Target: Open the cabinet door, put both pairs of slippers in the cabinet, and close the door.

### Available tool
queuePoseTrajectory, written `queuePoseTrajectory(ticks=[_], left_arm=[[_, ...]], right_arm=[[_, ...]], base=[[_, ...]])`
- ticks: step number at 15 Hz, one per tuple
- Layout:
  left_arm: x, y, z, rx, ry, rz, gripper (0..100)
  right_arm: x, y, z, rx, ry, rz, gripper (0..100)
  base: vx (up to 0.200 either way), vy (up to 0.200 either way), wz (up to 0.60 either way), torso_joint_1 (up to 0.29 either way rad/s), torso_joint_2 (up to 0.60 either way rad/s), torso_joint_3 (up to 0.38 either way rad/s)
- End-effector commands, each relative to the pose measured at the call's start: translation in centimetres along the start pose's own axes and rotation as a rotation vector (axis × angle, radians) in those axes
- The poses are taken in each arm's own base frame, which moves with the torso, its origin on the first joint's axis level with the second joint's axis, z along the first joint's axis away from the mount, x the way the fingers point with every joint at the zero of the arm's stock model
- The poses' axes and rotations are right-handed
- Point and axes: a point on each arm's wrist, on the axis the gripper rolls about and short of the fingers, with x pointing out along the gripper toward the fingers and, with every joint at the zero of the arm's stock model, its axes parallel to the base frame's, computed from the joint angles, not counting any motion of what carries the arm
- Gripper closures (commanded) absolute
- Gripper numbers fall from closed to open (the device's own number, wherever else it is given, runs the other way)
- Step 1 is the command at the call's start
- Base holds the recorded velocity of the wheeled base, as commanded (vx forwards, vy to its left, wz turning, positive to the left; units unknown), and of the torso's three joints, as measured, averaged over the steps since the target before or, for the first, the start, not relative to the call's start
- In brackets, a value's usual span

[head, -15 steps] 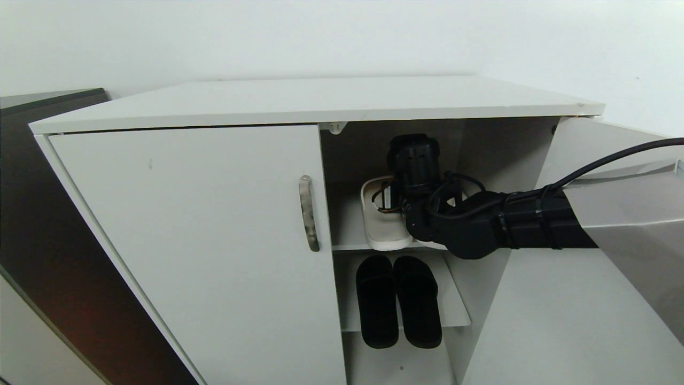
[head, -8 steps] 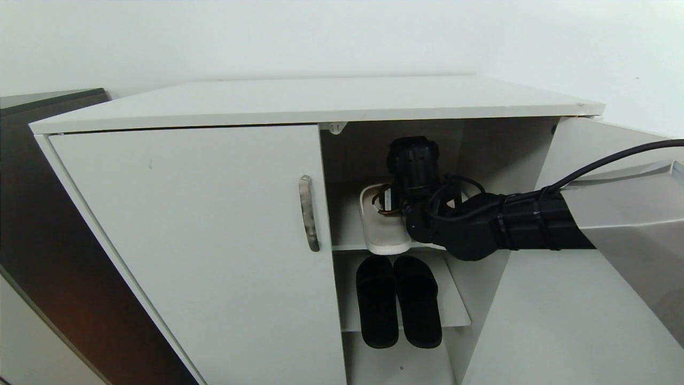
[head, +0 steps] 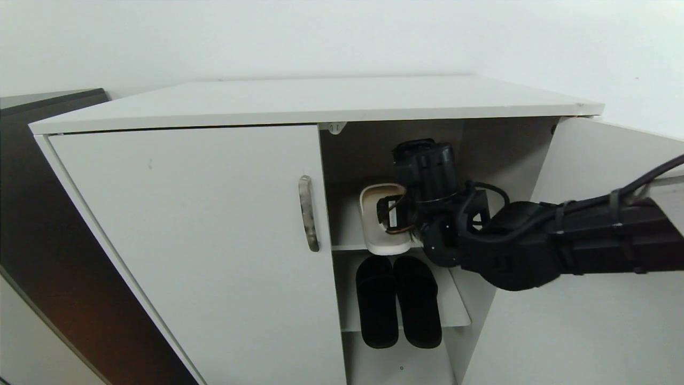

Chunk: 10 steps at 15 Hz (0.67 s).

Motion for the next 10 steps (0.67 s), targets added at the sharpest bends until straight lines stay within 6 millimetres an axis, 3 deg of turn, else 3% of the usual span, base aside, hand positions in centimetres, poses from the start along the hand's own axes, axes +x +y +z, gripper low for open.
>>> queuePoseTrajectory(ticks=[1, 2, 3, 7, 10], left_arm=[[0.0, 0.0, 0.0, 0.0, 0.001, 0.0, 100], [0.0, 0.0, 0.0, 0.0, 0.001, 0.0, 100], [0.0, 0.0, 0.0, 0.0, 0.001, 0.0, 100], [0.0, 0.0, 0.0, 0.0, 0.001, 0.0, 100], [0.0, 0.0, 0.0, 0.001, 0.001, 0.0, 100]], right_arm=[[-4.9, -0.7, 0.8, 0.004, -0.019, 0.073, 0], [-5.7, -0.8, 0.5, 0.001, -0.019, 0.086, 0], [-7.1, -1.2, -0.5, -0.002, -0.025, 0.112, 100], [-10.9, -3.5, -2.9, 0.004, -0.029, 0.177, 100], [-12.6, -5.5, -3.9, 0.039, 0.019, 0.311, 100]], base=[[0.0, 0.0, 0.0, 0.0, 0.0, 0.0], [0.0, 0.0, 0.0, 0.0, 0.0, 0.0], [0.0, 0.0, 0.0, 0.0, 0.0, 0.0], [0.0, 0.0, 0.0, 0.0, 0.0, 0.0], [0.0, 0.0, 0.0, 0.0, 0.0, 0.0]])
